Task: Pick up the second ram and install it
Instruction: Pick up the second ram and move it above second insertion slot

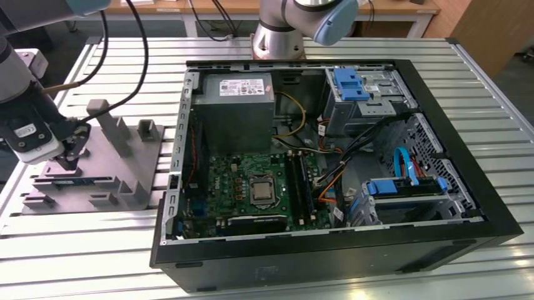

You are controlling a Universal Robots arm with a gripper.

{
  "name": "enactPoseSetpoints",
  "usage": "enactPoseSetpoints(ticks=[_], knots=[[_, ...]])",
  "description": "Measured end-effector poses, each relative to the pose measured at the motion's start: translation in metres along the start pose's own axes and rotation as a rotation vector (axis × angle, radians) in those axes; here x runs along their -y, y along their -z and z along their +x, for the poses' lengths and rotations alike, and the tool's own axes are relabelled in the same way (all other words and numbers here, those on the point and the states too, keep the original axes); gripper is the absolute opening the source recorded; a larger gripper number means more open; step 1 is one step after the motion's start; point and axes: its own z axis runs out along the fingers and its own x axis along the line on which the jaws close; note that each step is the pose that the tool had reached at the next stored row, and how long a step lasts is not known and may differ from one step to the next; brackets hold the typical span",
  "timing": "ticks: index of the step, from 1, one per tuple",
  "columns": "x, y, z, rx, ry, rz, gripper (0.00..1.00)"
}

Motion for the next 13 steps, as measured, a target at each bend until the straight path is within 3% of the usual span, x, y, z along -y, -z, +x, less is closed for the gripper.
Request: enactPoseSetpoints(ticks=[13], knots=[[0.0000, -0.0002, 0.0000, -0.0056, 0.210, 0.0069, 0.10]])
